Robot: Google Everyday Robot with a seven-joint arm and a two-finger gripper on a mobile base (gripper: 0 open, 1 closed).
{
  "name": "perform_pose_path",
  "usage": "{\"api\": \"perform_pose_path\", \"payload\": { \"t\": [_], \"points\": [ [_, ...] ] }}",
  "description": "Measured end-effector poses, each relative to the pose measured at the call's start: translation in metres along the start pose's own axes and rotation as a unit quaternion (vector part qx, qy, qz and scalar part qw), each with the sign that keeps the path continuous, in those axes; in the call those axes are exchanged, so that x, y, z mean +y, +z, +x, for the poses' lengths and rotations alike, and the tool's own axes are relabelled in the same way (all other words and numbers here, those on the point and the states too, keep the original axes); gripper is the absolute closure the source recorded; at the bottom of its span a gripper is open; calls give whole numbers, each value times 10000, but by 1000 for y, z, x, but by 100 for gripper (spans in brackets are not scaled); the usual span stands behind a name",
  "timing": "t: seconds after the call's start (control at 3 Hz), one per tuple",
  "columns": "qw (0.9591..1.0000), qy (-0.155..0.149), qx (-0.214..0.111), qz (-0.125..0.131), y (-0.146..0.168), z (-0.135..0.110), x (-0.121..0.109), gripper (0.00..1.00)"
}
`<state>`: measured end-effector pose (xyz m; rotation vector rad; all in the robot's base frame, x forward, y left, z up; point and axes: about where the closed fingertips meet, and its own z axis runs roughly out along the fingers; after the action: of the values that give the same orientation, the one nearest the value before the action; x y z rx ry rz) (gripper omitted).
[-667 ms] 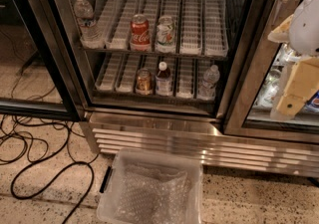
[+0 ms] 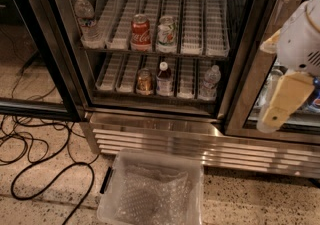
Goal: Pick water bottle from middle shelf of fridge
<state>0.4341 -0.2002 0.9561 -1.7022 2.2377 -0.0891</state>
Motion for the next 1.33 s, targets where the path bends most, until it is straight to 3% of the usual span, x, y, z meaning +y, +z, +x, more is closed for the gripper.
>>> {"api": "perform_pose_path", "payload": {
  "t": [0.33, 0.67, 1.0, 1.33],
  "points": [
    [9999, 137, 87, -42, 62, -24, 37, 0],
    [9999, 138, 86, -42, 62, -24, 37, 0],
    [9992, 298, -244, -46, 83, -40, 42, 0],
    [9960, 645, -618, 32, 127, -73, 41, 0]
  ]
}}
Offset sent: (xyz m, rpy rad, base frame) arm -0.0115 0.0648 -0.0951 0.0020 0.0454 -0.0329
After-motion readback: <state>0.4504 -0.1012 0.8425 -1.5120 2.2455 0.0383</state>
